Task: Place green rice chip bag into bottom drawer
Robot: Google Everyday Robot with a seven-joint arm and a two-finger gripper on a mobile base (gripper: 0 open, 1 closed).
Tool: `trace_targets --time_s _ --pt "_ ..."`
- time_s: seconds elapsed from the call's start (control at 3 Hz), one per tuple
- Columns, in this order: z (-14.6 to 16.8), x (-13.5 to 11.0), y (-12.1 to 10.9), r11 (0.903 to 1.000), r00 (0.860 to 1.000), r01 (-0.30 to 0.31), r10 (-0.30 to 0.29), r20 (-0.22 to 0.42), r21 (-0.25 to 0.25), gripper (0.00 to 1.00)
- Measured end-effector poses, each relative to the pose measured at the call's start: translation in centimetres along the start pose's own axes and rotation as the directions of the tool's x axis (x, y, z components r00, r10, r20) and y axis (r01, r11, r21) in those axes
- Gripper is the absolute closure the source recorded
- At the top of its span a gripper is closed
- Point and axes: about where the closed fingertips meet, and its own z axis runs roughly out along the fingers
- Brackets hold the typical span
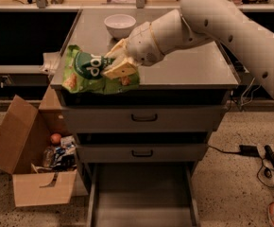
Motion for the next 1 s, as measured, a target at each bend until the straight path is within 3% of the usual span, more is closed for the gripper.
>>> trace_targets --time_s 0.33,0.67,1.0 --pt "0.0 0.0 0.0 1.0 1.0 0.0 0.0 0.0 0.0 1.0" --pt "0.4 1.7 1.9 0.9995 0.999 -0.03 0.03 -0.025 0.001 1.0" --pt "-0.9 5.6 8.0 0.99 0.984 -0.132 0.137 -0.113 0.05 1.0"
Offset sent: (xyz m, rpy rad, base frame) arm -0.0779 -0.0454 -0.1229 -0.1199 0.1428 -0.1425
